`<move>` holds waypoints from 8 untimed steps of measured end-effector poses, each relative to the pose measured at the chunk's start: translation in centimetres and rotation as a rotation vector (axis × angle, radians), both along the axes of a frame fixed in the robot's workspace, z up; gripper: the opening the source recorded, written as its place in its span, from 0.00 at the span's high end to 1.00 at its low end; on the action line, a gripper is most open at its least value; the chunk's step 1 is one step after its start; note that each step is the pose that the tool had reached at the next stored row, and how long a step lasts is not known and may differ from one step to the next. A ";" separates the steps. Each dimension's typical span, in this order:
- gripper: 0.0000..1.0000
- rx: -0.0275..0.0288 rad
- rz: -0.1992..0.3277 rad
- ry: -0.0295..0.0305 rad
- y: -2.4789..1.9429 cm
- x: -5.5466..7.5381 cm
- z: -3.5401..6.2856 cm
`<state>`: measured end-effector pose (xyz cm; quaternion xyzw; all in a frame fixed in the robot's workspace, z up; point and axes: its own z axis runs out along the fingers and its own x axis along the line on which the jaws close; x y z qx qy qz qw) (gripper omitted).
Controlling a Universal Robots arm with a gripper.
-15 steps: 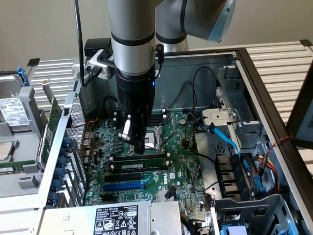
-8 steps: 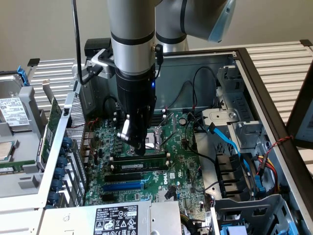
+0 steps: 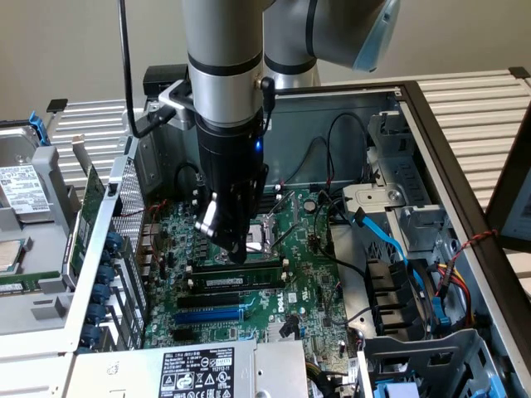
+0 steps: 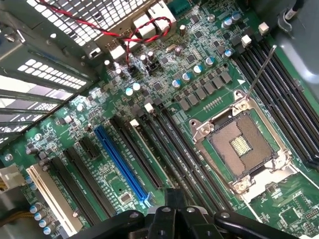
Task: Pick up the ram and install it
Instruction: 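Press down the ram until it locks into place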
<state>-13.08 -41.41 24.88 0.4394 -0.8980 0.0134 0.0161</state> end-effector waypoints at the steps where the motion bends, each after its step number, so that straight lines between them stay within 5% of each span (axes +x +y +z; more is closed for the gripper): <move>1: 0.89 -0.0002 -0.012 0.0000 0.00 0.0 0.00; 8: 0.89 -0.0046 -0.082 -0.0085 0.00 0.0 -0.01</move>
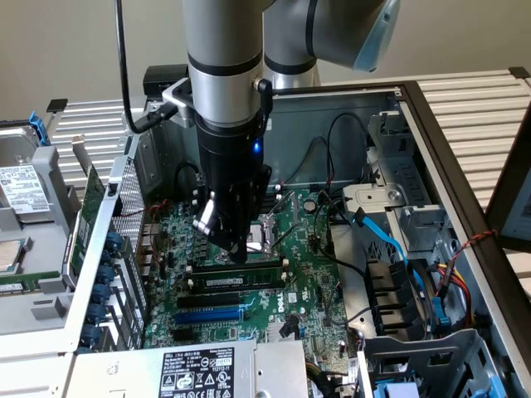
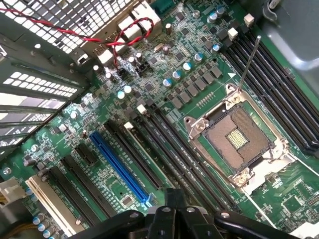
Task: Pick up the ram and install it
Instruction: 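Press down the ram until it locks into place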
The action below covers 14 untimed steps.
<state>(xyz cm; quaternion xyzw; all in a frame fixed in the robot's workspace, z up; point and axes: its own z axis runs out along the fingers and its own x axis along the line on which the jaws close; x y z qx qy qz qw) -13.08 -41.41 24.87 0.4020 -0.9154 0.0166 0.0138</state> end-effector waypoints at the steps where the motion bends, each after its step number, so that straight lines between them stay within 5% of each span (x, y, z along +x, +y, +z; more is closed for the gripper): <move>1: 0.89 -0.0012 -0.009 -0.0002 0.00 0.0 0.01; 14: 0.89 -0.0024 -0.172 -0.0033 0.00 0.0 0.01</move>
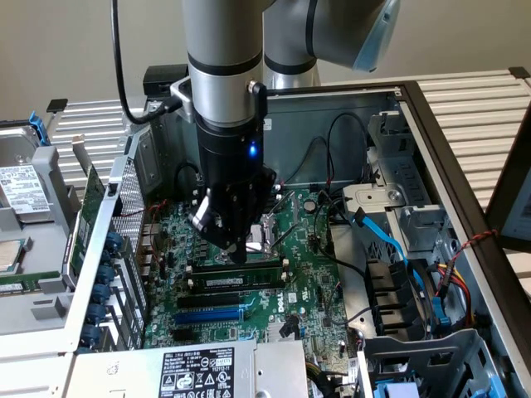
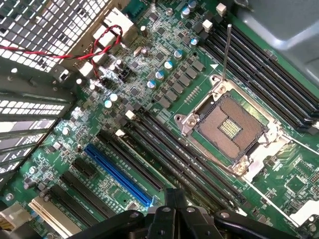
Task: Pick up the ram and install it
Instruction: 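Press down the ram until it locks into place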
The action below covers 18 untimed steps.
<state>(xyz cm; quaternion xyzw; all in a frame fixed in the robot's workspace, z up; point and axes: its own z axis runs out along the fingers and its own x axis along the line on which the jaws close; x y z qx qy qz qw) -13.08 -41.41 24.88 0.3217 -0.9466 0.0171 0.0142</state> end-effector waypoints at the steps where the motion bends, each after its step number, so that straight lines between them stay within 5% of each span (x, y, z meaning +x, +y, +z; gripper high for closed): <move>1: 0.89 0.0000 -0.014 0.0000 0.00 0.0 0.00; 13: 0.89 0.0001 -0.177 -0.0011 0.00 0.0 0.00; 18: 0.89 0.0003 -0.230 -0.0086 0.00 0.0 -0.01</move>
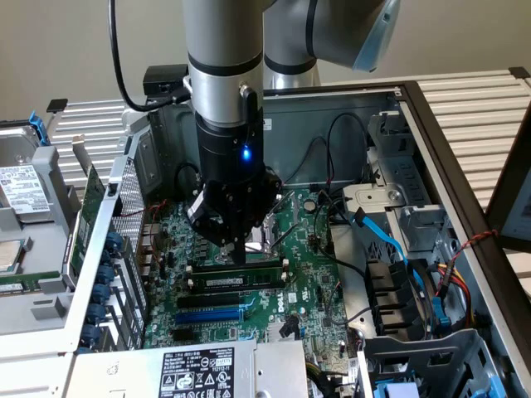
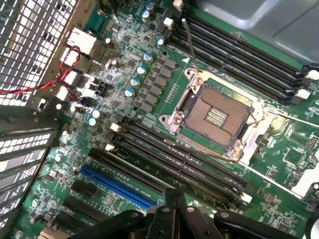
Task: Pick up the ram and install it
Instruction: 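Press down the ram until it locks into place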
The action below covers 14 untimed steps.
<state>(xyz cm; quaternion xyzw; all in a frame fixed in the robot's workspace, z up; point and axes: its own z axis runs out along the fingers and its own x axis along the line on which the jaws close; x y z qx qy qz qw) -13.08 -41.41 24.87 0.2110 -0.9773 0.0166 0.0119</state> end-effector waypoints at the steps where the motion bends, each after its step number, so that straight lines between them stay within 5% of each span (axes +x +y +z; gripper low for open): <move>1: 0.89 -0.0003 -0.010 -0.0017 0.00 0.0 0.00; 8: 0.89 -0.0021 -0.080 -0.0148 0.00 0.0 0.00; 14: 0.89 -0.0036 -0.147 -0.0187 0.00 0.0 0.01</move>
